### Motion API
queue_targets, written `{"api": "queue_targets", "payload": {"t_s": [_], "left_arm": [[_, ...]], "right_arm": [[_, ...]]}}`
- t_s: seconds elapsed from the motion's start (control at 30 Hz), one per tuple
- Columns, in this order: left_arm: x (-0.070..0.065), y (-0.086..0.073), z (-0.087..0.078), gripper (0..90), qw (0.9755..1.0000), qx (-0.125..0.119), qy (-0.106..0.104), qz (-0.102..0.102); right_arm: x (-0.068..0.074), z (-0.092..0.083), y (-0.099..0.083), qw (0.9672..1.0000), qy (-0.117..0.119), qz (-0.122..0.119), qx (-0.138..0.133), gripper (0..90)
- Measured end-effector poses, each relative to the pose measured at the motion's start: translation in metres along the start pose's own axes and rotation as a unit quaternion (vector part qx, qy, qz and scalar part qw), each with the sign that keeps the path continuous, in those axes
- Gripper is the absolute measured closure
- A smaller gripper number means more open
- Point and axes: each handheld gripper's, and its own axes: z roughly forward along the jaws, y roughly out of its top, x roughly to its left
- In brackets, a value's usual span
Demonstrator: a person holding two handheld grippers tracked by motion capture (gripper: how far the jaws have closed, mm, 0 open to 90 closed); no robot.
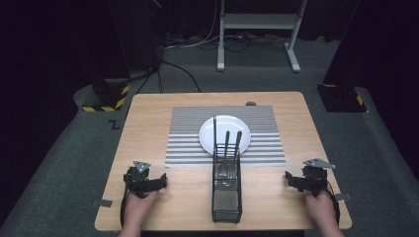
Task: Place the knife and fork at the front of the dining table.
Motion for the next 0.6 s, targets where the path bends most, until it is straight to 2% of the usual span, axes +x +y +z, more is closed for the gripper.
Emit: {"api": "queue_targets", "payload": {"t_s": [0.2,0.23,0.27,0.43,0.6], "left_arm": [[0.000,0.000,-0.001,0.7,1.0000,-0.001,-0.006,0.004],[0.000,-0.001,-0.002,0.6,0.9999,-0.004,-0.007,0.014],[0.000,-0.001,-0.002,0.6,0.9999,-0.004,-0.007,0.014],[0.000,-0.001,-0.006,0.7,0.9992,-0.021,-0.033,0.014],[-0.005,-0.001,-0.011,0.6,0.9979,-0.037,-0.044,0.030]], "right_arm": [[0.000,0.000,0.000,1.0000,0.001,0.001,0.000,9.2],[0.000,0.000,0.000,1.0000,0.001,0.001,0.000,9.2],[0.000,0.000,0.000,1.0000,0.001,0.001,0.000,9.2],[0.000,0.000,0.000,1.0000,0.002,0.000,0.000,9.1],[0.000,0.000,0.000,1.0000,0.002,0.000,0.000,9.2]]}}
